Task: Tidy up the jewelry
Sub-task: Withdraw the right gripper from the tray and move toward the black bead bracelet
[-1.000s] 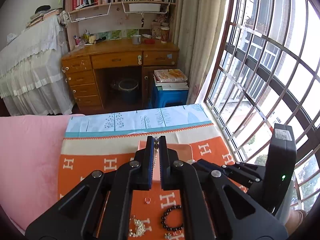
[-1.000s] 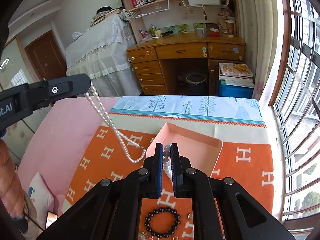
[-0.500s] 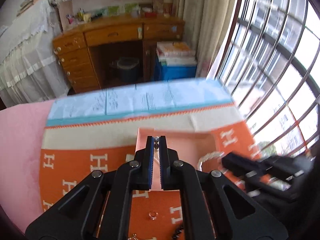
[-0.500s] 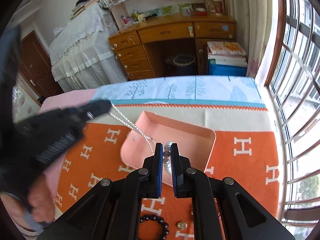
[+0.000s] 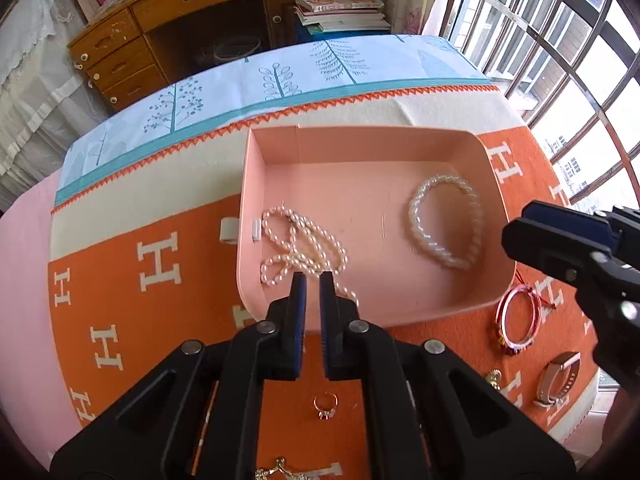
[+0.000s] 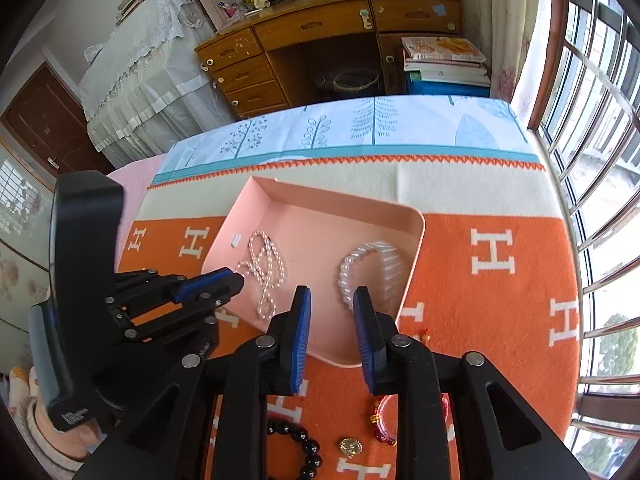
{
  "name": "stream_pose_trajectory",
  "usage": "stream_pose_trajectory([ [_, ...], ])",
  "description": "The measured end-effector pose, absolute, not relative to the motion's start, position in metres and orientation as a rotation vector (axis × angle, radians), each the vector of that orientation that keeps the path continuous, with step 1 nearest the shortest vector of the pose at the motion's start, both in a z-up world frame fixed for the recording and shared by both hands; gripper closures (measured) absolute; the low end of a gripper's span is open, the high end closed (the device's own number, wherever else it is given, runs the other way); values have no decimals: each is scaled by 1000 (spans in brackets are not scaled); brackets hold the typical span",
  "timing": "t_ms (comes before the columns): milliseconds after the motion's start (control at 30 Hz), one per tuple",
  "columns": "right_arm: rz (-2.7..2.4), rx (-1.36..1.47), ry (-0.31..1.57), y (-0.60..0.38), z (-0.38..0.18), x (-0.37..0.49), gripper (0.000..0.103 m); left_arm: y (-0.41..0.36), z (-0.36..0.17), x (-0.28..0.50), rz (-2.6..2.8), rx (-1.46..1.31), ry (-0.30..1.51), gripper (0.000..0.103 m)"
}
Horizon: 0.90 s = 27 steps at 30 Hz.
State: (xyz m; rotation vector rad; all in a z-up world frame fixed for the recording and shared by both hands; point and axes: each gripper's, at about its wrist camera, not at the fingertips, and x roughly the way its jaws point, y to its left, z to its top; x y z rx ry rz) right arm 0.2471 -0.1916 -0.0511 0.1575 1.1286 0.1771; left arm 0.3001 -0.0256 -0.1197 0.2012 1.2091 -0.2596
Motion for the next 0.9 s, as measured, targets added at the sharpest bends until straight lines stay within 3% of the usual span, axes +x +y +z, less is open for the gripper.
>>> stream_pose_trajectory([
  [100,182,161,1136,-193,-55,243,79,-21,-118,298,-288,185,1229,69],
  [200,185,159,1137,-194,-57,239,78,-19,-109,291,-313,161,1215,59],
  [667,171,118,1085,-192,-44,211,78,2,-73,267,-257,31,1159,57],
  [900,178,88,1014,-190,-33,189,69,12,-58,252,-254,47,1137,57],
])
